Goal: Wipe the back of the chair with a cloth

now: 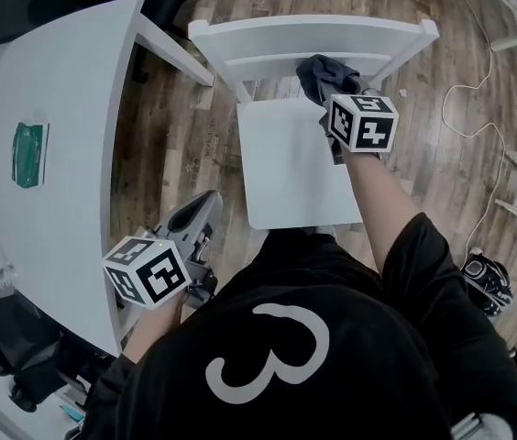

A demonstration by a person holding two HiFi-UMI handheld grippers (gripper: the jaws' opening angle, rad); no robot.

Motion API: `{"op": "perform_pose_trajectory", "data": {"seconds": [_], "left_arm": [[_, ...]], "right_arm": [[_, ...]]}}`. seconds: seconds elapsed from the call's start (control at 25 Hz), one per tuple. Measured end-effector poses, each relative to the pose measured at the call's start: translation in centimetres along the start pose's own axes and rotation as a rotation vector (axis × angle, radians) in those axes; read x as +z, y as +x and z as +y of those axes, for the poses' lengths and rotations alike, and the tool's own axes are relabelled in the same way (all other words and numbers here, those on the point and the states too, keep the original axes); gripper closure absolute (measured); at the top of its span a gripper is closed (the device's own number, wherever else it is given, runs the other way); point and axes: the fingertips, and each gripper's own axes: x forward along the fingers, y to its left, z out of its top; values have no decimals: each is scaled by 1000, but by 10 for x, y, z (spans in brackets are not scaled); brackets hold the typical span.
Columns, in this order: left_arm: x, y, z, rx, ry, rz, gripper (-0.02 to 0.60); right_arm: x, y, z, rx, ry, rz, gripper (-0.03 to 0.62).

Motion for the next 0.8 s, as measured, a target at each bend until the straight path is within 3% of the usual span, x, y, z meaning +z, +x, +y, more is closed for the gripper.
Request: {"op": "perform_pose_trajectory", "data": {"seconds": [0.52,0.68,0.8], "left_arm": [[-21,1,-40,19,24,-11,568],[-33,-2,-52,34,19,-40,568],[-44,-2,-67,34,4,-67,568]], "right_arm": [[3,-41,-103,-141,44,-34,542],[3,-46,-113,-126,-2,-11,542],[0,-51,-106,-47,-40,-5,543]]}}
